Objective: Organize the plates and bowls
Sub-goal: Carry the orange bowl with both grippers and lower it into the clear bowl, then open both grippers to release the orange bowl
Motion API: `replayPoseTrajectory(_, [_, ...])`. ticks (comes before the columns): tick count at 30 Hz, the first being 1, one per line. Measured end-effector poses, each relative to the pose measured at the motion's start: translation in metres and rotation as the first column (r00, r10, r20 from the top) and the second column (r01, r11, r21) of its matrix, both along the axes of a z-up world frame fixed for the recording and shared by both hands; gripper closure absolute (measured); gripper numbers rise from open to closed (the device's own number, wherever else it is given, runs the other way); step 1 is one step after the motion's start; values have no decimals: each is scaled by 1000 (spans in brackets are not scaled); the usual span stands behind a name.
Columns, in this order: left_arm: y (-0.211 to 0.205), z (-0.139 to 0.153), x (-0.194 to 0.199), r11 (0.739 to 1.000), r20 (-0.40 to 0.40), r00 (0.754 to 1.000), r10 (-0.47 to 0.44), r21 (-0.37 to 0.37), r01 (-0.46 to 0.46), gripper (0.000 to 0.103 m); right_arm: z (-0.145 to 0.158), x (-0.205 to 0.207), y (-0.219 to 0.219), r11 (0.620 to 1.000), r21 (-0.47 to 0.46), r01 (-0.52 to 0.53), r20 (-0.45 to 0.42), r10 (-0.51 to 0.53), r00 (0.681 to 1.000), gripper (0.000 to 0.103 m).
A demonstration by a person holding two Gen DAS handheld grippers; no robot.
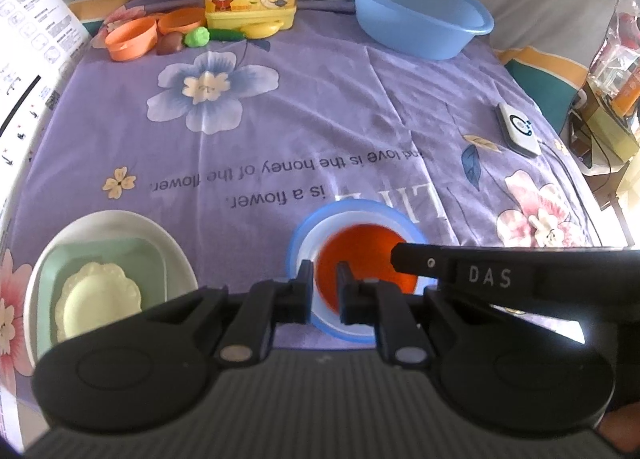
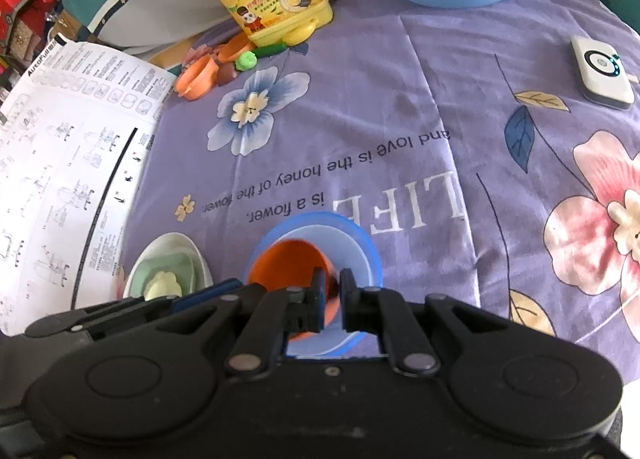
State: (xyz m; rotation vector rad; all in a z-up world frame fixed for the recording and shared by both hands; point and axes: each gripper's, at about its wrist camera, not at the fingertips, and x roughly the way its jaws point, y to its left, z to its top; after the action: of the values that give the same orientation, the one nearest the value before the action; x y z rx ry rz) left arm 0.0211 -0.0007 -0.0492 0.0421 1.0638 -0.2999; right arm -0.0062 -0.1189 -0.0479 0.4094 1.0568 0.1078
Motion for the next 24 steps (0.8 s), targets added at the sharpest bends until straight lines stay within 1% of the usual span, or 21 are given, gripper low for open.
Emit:
replayPoseTrajectory(1, [0,0,0,1000,4,1000,4,5,-4,89,0,0,2,1000,-11,0,1,0,1000,91])
replayPoseTrajectory(3, [1,-1,2,1000,12,1000,14,19,-14,81,-1,1,2,1000,-18,3,0,-3,1000,90])
replayPoseTrajectory(4, [2,0,2,999,14,1000,24,26,-24,72,-1,2,1,1000,-15,5,-1,-5,1000,90])
replayPoseTrajectory(5, [4,1,3,999,18,999,37,30,-37,61,-1,3,-1,1000,-12,11,-3,-11,1000,89])
replayPoseTrajectory(6, [7,2,3,998,25,998,52,33,-52,55,0,3,-2,1000,-10,17,-4,-17,1000,88])
replayPoseTrajectory(8, [14,8,2,996,47,995,86,34,-88,34,4,2,-7,999,-2,33,4,-33,999,78])
replayPoseTrajectory(9, [19,11,2,994,59,993,103,25,-104,30,6,1,-10,999,2,38,13,-38,999,66])
replayPoseTrajectory(10, [24,14,1,993,67,991,116,15,-118,20,9,-2,-13,999,0,46,24,-46,999,50])
replayPoseTrajectory(11, [29,17,1,991,73,989,131,4,-131,11,12,-3,-16,998,-5,56,35,-56,998,43])
replayPoseTrajectory(12, [34,20,0,989,80,986,146,-7,-145,7,14,-5,-18,998,-9,65,47,-65,997,30])
replayPoseTrajectory(13, [39,23,0,988,85,984,154,-16,-153,4,17,-6,-21,997,-10,74,59,-73,996,22])
replayPoseTrajectory(15, [44,27,-1,987,91,983,162,-23,-161,4,20,-10,-25,996,-4,84,77,-84,994,20])
replayPoseTrajectory(17, [44,29,-3,987,95,982,162,-19,-160,0,22,-12,-28,996,-4,88,83,-88,993,20])
replayPoseTrajectory(18, [44,29,-4,987,98,983,158,-14,-157,0,23,-13,-28,996,-2,89,83,-88,993,17])
replayPoseTrajectory(19, [42,29,-6,988,101,983,152,-7,-152,0,23,-14,-28,996,-3,89,83,-88,993,12])
replayPoseTrajectory(22, [37,29,-13,991,109,986,130,15,-132,0,27,-21,-25,996,-20,81,101,-79,992,3])
replayPoseTrajectory(24, [35,29,-17,992,117,986,119,26,-123,0,31,-25,-24,997,-35,74,115,-70,991,0])
